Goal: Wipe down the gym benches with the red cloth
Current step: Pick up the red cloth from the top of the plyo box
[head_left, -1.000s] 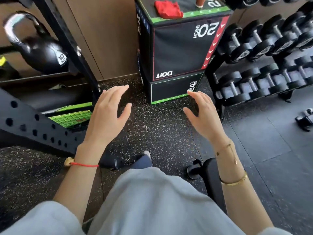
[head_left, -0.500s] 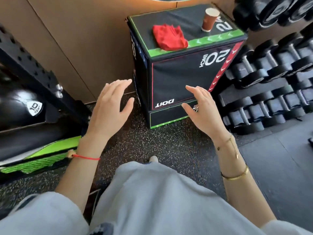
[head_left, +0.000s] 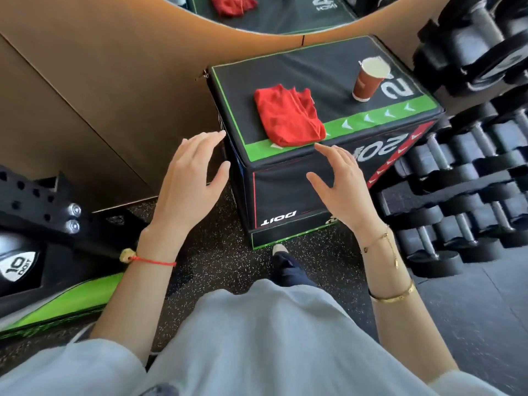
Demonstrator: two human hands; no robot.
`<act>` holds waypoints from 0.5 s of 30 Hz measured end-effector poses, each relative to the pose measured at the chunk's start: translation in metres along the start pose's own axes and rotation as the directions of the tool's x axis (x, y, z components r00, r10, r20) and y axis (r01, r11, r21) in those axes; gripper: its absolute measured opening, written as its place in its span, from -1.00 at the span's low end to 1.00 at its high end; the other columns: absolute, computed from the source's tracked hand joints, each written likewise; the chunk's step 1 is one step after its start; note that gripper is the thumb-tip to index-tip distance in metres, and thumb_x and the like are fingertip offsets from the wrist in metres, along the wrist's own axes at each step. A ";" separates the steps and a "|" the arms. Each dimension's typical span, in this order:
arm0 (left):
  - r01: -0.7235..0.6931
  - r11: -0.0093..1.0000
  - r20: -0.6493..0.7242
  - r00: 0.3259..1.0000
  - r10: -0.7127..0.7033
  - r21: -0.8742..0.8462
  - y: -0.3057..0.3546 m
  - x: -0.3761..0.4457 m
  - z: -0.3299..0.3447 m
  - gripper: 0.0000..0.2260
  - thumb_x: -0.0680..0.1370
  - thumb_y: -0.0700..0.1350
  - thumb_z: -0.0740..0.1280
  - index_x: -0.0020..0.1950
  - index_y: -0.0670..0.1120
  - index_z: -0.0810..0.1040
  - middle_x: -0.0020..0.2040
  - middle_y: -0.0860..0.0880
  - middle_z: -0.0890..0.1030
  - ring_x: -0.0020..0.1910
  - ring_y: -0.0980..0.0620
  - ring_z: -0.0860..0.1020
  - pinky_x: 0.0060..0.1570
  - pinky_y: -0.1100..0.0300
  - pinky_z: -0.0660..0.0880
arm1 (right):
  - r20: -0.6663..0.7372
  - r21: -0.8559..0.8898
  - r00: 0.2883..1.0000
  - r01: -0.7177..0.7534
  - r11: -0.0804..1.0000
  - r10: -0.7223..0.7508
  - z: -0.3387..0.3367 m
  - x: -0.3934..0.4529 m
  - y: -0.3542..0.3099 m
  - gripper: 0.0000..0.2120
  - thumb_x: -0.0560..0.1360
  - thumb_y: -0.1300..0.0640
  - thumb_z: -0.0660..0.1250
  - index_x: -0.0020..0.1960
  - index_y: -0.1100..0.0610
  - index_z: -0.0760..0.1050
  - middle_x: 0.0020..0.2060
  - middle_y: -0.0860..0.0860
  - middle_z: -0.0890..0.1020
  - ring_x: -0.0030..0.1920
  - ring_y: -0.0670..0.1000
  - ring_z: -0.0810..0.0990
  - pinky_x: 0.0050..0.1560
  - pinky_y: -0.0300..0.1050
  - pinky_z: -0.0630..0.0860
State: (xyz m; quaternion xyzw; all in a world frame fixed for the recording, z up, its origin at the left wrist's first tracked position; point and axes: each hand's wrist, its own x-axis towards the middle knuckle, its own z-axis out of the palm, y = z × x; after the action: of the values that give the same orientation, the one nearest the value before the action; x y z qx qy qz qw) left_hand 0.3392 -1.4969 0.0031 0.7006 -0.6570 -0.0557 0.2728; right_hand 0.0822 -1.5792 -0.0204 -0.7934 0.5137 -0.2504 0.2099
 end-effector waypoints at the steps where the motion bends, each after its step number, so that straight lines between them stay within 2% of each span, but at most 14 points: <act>1: 0.012 1.000 -0.010 1.000 -0.012 -0.002 -0.001 0.013 0.004 -0.60 0.63 -0.06 0.23 0.48 -0.05 0.35 0.43 -0.01 0.44 0.47 0.04 0.33 0.55 0.09 0.09 | 0.006 0.003 1.000 0.011 1.000 -0.011 -0.001 0.016 0.005 -0.53 0.53 0.12 0.34 0.41 0.16 0.37 0.31 0.06 0.50 0.41 0.08 0.35 0.44 -0.01 0.26; 6: 0.040 0.999 -0.039 0.998 -0.041 -0.025 0.003 0.081 0.024 -0.60 0.63 -0.09 0.24 0.47 -0.09 0.36 0.41 -0.04 0.46 0.45 0.00 0.35 0.50 -0.07 0.22 | 0.031 0.008 0.997 0.068 0.998 -0.068 -0.007 0.095 0.031 -0.54 0.51 0.17 0.36 0.38 0.21 0.40 0.26 0.08 0.53 0.36 0.10 0.39 0.42 -0.11 0.26; 10: 0.060 0.998 -0.063 0.996 -0.062 -0.030 0.006 0.130 0.040 -0.60 0.62 -0.09 0.25 0.46 -0.09 0.36 0.41 -0.04 0.46 0.44 0.01 0.36 0.53 -0.02 0.18 | 0.058 -0.003 0.994 0.095 0.995 -0.095 -0.009 0.157 0.053 -0.53 0.50 0.17 0.37 0.37 0.22 0.41 0.25 0.10 0.53 0.35 0.14 0.41 0.40 0.04 0.30; 15: 0.101 0.995 -0.089 0.991 -0.102 -0.022 0.006 0.177 0.062 -0.60 0.62 -0.09 0.25 0.47 -0.08 0.36 0.41 -0.03 0.46 0.43 0.02 0.37 0.53 -0.01 0.19 | 0.061 -0.010 0.991 0.122 0.992 -0.122 -0.008 0.212 0.080 -0.54 0.48 0.19 0.39 0.35 0.23 0.42 0.19 0.12 0.55 0.30 0.14 0.44 0.36 -0.06 0.31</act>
State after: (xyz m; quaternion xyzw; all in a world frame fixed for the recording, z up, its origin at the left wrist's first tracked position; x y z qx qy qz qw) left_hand 0.3303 -1.6845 0.0030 0.7325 -0.6070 -0.0436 0.3051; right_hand 0.0939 -1.8055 -0.0224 -0.8319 0.4593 -0.2352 0.2041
